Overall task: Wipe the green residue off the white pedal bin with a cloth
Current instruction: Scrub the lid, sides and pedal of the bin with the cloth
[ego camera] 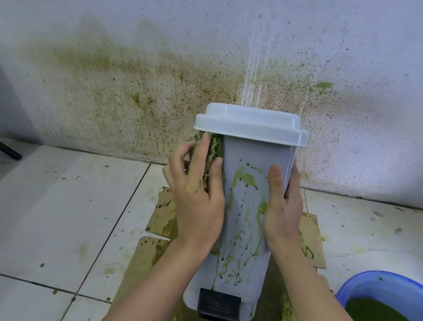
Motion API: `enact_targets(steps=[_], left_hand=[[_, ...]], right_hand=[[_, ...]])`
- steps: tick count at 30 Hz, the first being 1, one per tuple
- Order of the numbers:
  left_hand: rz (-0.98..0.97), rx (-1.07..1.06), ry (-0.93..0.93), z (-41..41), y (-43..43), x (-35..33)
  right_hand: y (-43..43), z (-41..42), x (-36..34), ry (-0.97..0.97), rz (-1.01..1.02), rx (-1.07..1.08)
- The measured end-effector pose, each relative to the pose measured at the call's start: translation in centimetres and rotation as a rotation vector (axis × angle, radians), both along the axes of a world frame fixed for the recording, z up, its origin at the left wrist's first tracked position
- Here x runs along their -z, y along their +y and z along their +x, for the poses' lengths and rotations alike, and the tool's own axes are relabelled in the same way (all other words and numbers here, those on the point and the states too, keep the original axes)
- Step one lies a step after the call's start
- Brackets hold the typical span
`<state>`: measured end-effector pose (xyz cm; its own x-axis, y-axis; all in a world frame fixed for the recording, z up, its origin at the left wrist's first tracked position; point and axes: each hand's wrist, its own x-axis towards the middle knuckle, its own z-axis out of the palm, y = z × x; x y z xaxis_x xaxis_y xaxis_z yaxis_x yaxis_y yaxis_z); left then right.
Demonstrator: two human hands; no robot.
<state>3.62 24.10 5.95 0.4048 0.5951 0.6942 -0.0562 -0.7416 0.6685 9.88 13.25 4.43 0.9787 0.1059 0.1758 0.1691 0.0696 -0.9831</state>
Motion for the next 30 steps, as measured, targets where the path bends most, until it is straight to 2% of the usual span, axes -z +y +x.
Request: enact_targets(steps=[1,4,6,11,15,17,22,30], left_hand=[[0.039,-0.003,0.009,0.0,-0.3,-0.1],[0.325,0.030,0.067,-0.2,-0.4,0.6],[0.412,0.042,0.081,-0.1,0.2,1.4],[0.377,0.145,0.081,-2.5,0.5,4.3],[0.099,0.148,0.023,-2.0,1.4,2.8],[0.047,0.148,-0.005,-0.6,2.2,0.9],[0.203,0.219,0.022,-1.1,2.8,2.3],[0.400,0.383,0.262,-10.8,1.6,12.8]], right_hand=[[0.0,0.0,0.0,-0.001,0.009,0.007],[0.0,0.0,0.1,0.015,0.042,0.006],[0.0,0.3,0.1,0.014,0.038,0.004],[0.0,0.4,0.4,-0.012,0.025,0.013],[0.3,0.3,0.2,-0.022,0.036,-0.008],[0.3,0.2,0.1,-0.030,0.056,-0.020],[-0.4,0.3,0.3,-0.008,0.090,-0.095],[-0.8,-0.3,1.3,0.000,0.093,-0.143]])
